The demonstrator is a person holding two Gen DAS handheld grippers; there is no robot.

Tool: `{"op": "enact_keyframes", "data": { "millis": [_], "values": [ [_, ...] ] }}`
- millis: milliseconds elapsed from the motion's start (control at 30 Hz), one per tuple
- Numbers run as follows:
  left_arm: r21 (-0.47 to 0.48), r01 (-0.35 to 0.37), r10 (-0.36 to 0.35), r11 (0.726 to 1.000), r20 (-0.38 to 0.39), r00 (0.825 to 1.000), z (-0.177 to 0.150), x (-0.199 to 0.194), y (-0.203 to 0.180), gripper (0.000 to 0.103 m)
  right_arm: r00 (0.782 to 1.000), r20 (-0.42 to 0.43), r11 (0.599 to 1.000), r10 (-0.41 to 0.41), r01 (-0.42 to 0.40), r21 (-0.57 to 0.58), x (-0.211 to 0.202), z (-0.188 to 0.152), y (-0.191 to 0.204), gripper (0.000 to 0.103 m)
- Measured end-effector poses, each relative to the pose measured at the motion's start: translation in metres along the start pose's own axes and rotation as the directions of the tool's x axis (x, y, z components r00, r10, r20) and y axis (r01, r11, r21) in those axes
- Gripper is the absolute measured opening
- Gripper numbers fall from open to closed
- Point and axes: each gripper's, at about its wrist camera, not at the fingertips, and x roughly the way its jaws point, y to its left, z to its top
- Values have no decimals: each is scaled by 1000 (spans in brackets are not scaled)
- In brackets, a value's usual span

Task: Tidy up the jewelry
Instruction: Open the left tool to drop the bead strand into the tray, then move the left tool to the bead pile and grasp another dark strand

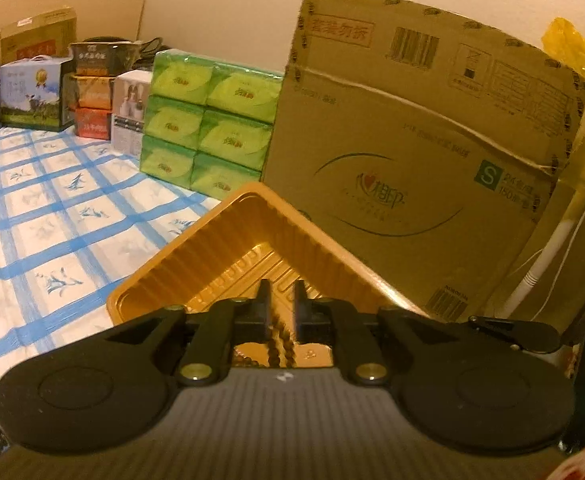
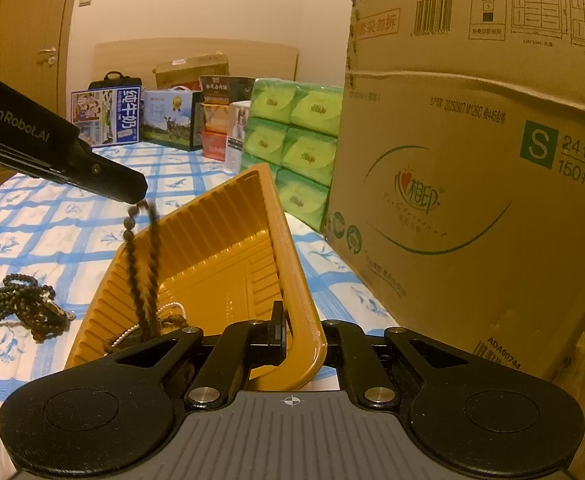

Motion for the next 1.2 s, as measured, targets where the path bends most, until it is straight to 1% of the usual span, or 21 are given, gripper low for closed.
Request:
{"op": "enact_keyframes", "data": {
  "millis": [67, 200, 300, 367, 467, 533, 633, 700, 800, 900, 967, 1067, 1133, 1200],
  "values": [
    [-6, -22, 22, 1000, 8, 1000, 0, -3, 6, 17, 1000, 0, 1000, 1, -1, 0, 0, 0, -1, 6],
    [-38, -96, 97, 995, 18, 995, -8, -14, 25, 18, 1000, 0, 1000, -1, 1, 0, 0, 0, -1, 6],
    [-79, -162, 164, 984, 12, 986, -21, -25, 48, 19, 1000, 0, 1000, 0, 0, -1, 0, 0, -1, 6],
    [-114, -211, 213, 971, 1, 977, -34, -34, 65, 19, 1000, 0, 1000, -1, 1, -1, 0, 0, -1, 6],
    [-152, -304, 306, 940, -15, 952, -55, -49, 88, 19, 1000, -1, 1000, -1, 1, 0, -1, 0, -1, 6],
    [-163, -368, 369, 915, -28, 929, -71, -59, 102, 19, 1000, -1, 1000, -1, 1, 0, 0, 0, -1, 6],
    [-176, -441, 438, 880, -55, 897, -93, -72, 117, 19, 1000, -2, 1000, -1, 1, -4, 0, 0, -1, 6],
    [-194, -475, 468, 858, -85, 880, -109, -80, 128, 19, 1000, -2, 1000, -1, 1, -6, -1, 0, -1, 6],
    [-231, -511, 495, 828, -127, 860, -129, -89, 142, 19, 1000, -2, 1000, -2, 2, -7, -1, 0, -1, 6],
    [-238, -532, 510, 813, -151, 847, -142, -91, 149, 19, 1000, -3, 1000, -3, 3, -8, -1, 0, -1, 6],
    [-214, -537, 515, 816, -152, 844, -145, -90, 148, 19, 1000, -4, 1000, -3, 3, -9, -1, 0, -1, 6],
    [-142, -527, 509, 838, -148, 848, -145, -80, 143, 19, 1000, -6, 1000, -3, 3, -13, -1, 1, 0, 6],
    [-77, -515, 502, 853, -148, 852, -144, -71, 138, 20, 1000, -7, 1000, -5, 5, -15, -1, 1, 0, 6],
    [-7, -508, 502, 861, -141, 853, -142, -62, 133, 20, 1000, -7, 1000, -6, 6, -17, -1, 1, 0, 6]
  ]
}}
